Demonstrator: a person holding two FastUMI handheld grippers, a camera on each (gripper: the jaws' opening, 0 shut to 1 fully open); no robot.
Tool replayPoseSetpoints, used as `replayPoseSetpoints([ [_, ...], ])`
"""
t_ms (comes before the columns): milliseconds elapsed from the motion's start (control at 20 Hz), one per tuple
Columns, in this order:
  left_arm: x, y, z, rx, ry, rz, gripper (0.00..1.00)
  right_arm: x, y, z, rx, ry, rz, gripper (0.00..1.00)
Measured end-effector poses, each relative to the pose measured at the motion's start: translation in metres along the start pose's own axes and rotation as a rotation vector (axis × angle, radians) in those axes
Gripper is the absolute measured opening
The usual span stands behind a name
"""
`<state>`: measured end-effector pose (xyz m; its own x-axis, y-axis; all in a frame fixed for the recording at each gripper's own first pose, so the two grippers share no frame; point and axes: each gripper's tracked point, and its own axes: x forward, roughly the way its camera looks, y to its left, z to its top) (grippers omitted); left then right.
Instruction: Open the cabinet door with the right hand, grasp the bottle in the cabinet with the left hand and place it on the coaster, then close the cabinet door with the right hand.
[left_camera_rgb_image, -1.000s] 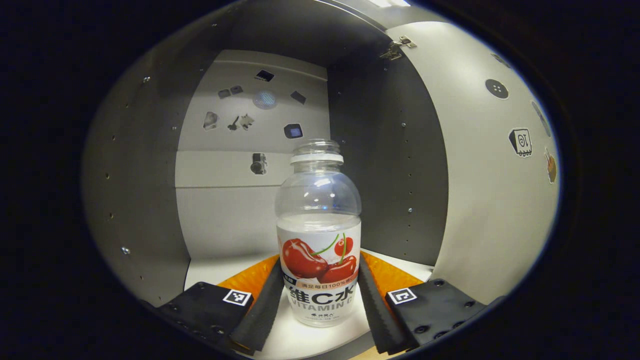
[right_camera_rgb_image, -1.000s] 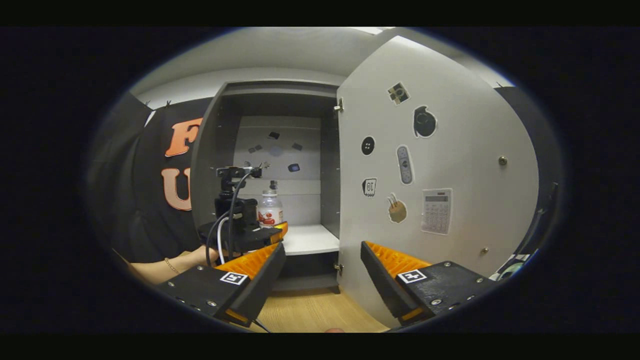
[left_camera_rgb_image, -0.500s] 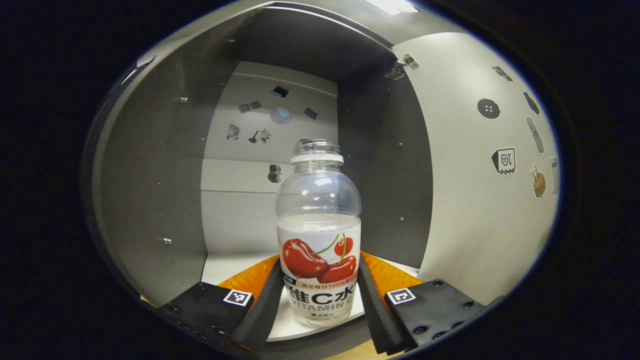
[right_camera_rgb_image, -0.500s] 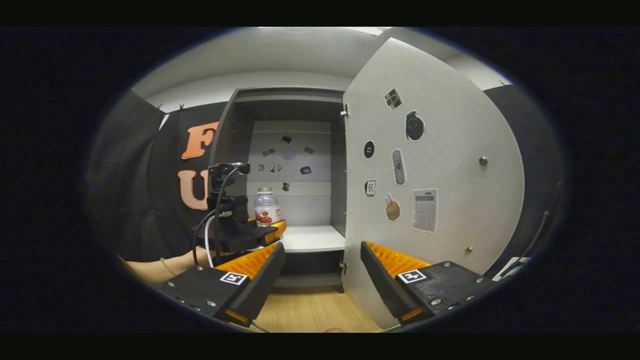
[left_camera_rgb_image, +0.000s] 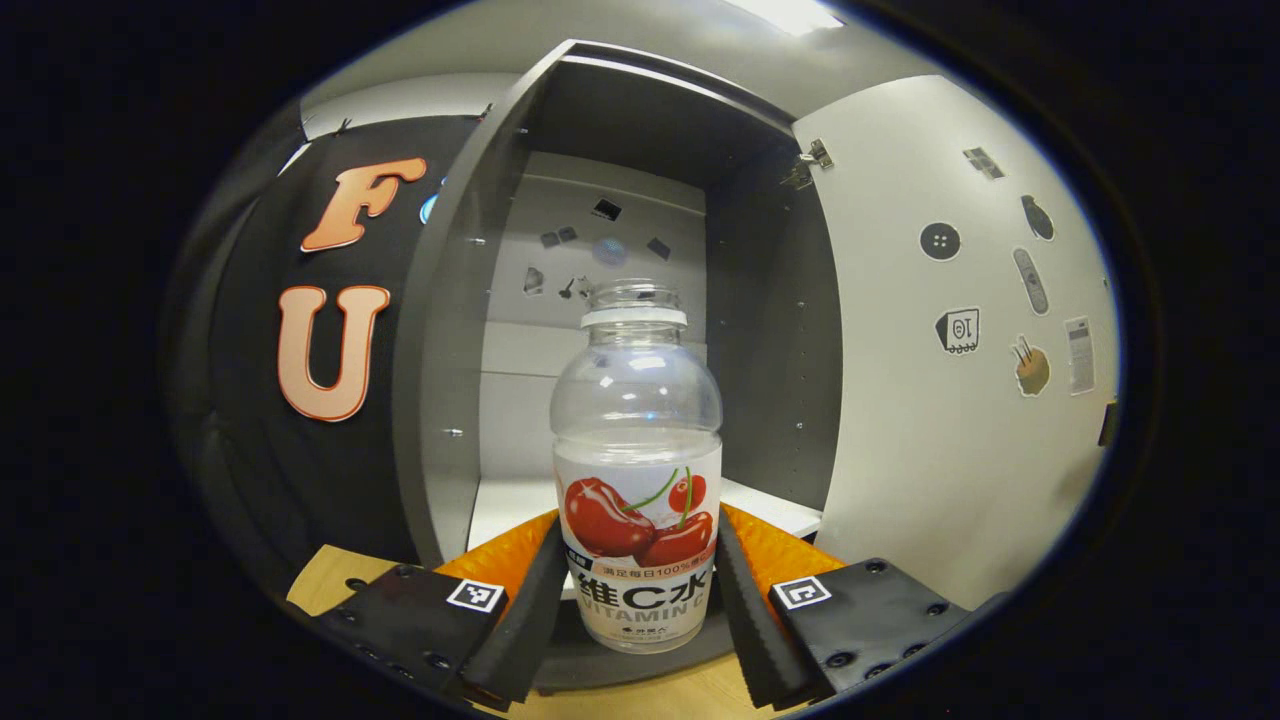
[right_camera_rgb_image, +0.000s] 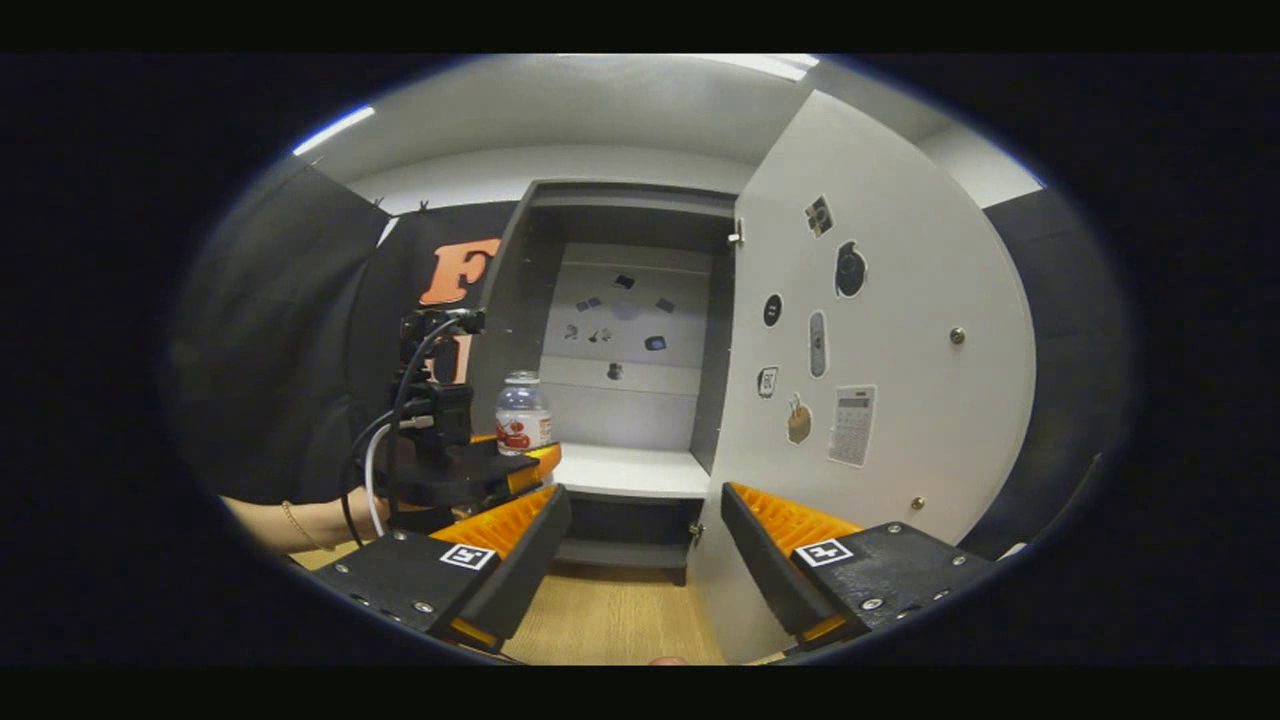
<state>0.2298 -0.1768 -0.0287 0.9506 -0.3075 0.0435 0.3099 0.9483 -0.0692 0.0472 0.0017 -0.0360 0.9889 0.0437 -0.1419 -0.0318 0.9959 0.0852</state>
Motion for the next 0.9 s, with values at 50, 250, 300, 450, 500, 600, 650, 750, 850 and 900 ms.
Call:
replayPoseSetpoints([
  [50,-0.005,0.003,-0.002,-0.003,0.001,0.019,0.83,-0.002,0.003,-0.001,-0.013,-0.006,0.023,0.89],
  [250,-0.034,0.015,-0.012,0.004,0.008,0.103,0.83,-0.012,0.012,-0.011,-0.035,0.001,0.112,0.94],
  [300,-0.042,0.018,-0.014,0.008,0.003,0.118,0.83,-0.014,0.014,-0.014,-0.029,0.003,0.128,0.94],
  [450,-0.076,0.028,-0.024,0.025,-0.015,0.15,0.82,-0.016,0.017,-0.02,-0.007,0.011,0.144,0.94],
  [500,-0.086,0.031,-0.028,0.035,-0.018,0.157,0.82,-0.017,0.017,-0.021,-0.001,0.012,0.141,0.95],
  [600,-0.1,0.037,-0.041,0.057,-0.013,0.163,0.82,-0.014,0.023,-0.021,0.008,0.007,0.138,0.95],
  [650,-0.106,0.04,-0.05,0.063,-0.004,0.161,0.82,-0.01,0.024,-0.02,0.015,0.005,0.131,0.95],
  [750,-0.117,0.041,-0.07,0.06,0.02,0.144,0.81,-0.003,0.031,-0.021,0.032,0.014,0.117,0.95],
  [850,-0.127,0.045,-0.089,0.056,0.024,0.13,0.83,0.003,0.039,-0.026,0.038,0.021,0.108,0.95],
  [900,-0.132,0.045,-0.098,0.058,0.027,0.122,0.83,0.005,0.042,-0.03,0.039,0.028,0.098,0.95],
])
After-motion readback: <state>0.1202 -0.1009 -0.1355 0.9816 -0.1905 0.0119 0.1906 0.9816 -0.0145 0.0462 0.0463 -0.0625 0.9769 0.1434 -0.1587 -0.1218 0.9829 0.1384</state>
